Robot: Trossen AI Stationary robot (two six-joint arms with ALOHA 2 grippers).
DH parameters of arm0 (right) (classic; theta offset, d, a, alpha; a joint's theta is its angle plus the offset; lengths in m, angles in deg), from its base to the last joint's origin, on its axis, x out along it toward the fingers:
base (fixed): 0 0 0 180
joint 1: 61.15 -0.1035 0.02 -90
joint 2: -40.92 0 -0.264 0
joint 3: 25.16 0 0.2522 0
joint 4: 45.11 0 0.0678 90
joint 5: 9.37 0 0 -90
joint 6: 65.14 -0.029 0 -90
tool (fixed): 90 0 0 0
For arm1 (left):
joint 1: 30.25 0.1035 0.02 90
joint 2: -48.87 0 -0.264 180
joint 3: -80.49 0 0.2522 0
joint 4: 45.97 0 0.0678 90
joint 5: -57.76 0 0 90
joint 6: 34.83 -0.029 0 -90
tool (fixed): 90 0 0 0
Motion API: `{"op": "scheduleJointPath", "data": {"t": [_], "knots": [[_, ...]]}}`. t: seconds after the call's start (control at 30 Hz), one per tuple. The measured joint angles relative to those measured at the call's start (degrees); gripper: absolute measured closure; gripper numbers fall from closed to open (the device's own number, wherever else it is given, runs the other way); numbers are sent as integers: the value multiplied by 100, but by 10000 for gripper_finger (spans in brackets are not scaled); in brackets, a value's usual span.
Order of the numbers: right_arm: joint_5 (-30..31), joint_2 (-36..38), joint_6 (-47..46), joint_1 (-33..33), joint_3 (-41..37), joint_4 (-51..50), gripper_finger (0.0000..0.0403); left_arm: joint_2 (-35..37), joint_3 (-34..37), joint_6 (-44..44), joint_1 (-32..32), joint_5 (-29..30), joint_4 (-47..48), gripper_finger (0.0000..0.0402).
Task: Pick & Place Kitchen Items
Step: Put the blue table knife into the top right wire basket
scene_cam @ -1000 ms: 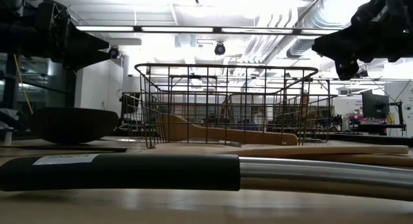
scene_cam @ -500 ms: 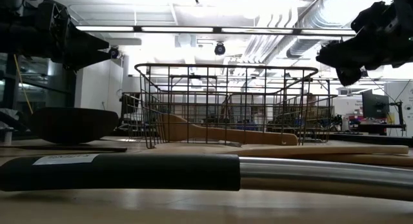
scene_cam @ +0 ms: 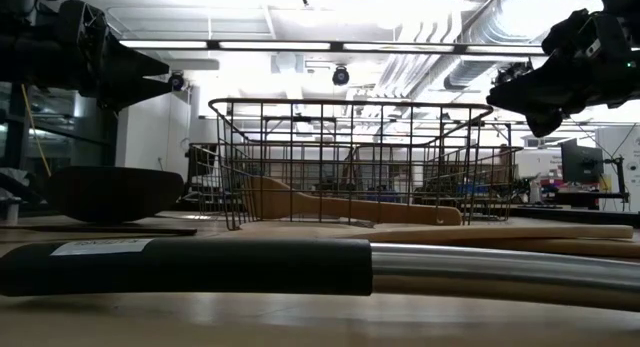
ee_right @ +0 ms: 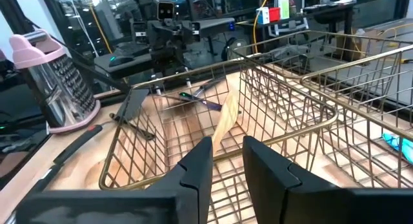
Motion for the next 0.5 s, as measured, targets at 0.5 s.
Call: {"op": "scheduleJointPath", "data": {"t": [0.5], "knots": [[-2, 0, 0, 0, 0, 0, 325, -53, -84, -46, 0, -11, 57, 171]]}}
